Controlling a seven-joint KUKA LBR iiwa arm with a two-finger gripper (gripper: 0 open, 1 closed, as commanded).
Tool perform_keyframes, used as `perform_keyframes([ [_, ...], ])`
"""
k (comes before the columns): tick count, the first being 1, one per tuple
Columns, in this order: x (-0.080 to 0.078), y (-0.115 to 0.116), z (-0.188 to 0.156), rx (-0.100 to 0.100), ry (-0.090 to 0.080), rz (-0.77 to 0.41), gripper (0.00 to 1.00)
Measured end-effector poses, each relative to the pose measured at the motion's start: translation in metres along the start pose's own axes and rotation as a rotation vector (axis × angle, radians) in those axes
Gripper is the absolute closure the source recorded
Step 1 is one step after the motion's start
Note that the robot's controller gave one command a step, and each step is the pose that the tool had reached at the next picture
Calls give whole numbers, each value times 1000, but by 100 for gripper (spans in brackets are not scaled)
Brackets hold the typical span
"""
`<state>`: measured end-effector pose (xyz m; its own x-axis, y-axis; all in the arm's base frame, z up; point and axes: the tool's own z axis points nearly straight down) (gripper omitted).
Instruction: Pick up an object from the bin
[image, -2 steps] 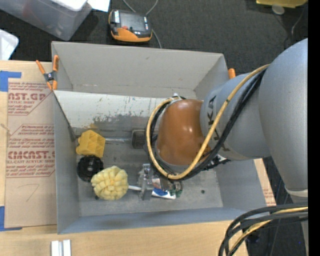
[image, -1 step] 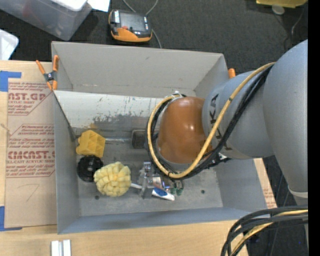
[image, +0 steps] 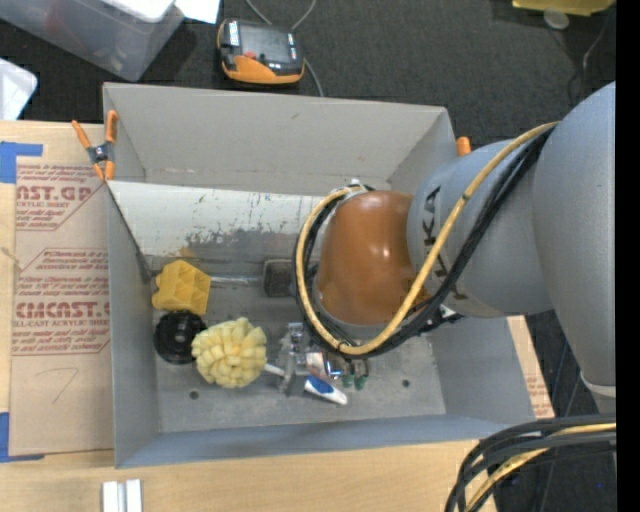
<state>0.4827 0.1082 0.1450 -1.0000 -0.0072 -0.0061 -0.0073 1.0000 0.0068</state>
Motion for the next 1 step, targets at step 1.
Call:
perform_keyframes([
  [1,0,0,-19,0,2,0,100],
])
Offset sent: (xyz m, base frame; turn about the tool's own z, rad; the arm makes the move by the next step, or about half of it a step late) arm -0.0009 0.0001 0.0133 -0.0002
